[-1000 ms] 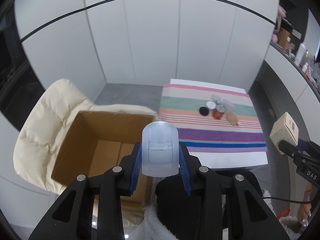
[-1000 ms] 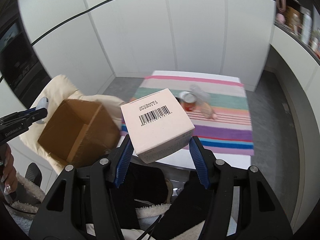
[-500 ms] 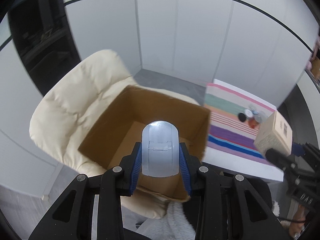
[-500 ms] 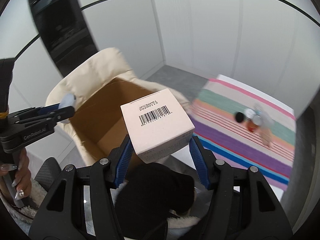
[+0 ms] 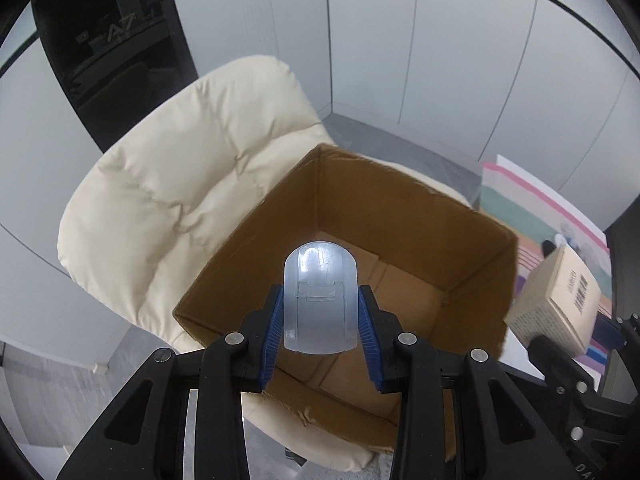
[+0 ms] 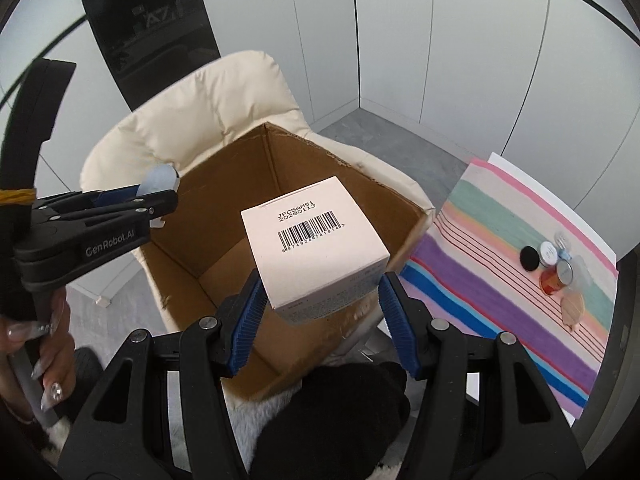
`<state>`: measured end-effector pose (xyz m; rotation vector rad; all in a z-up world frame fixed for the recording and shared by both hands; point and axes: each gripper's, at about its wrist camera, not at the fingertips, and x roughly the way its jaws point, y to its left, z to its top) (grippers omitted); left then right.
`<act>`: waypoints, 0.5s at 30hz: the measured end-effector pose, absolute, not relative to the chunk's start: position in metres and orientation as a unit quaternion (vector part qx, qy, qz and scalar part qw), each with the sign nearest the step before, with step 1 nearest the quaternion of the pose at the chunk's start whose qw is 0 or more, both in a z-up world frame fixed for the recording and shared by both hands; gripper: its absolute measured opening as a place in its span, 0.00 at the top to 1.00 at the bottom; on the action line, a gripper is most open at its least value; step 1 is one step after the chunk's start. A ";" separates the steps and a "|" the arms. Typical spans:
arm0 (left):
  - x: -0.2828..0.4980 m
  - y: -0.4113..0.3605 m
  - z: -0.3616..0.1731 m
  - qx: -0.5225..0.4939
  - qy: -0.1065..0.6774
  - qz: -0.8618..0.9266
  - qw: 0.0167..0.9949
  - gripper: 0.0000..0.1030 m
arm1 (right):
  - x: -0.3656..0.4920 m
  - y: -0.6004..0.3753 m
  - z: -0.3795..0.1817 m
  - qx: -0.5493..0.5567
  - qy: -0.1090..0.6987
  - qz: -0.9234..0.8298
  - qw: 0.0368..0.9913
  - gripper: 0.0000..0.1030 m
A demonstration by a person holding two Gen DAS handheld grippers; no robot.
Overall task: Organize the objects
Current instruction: 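Open both tools over the cardboard box, dropping the white box and clear case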
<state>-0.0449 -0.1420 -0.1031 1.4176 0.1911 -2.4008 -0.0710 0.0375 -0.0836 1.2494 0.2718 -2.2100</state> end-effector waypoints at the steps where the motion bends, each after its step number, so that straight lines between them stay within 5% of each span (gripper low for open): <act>1: -0.047 -0.143 -0.105 0.500 0.067 -0.846 0.173 0.64 | -0.075 0.032 -0.088 0.472 0.104 -0.826 0.290 0.42; 11: -0.058 -0.152 -0.122 0.496 0.071 -0.846 0.181 0.64 | -0.099 0.000 -0.120 0.494 0.113 -0.811 0.292 0.42; 13: -0.057 -0.156 -0.119 0.483 0.078 -0.852 0.186 0.46 | -0.101 -0.002 -0.123 0.497 0.107 -0.810 0.293 0.41; 14: -0.057 -0.158 -0.117 0.480 0.079 -0.853 0.189 0.26 | -0.101 -0.002 -0.124 0.497 0.100 -0.808 0.299 0.39; 15: -0.056 -0.159 -0.115 0.473 0.081 -0.856 0.192 0.07 | -0.101 -0.002 -0.125 0.499 0.097 -0.807 0.302 0.25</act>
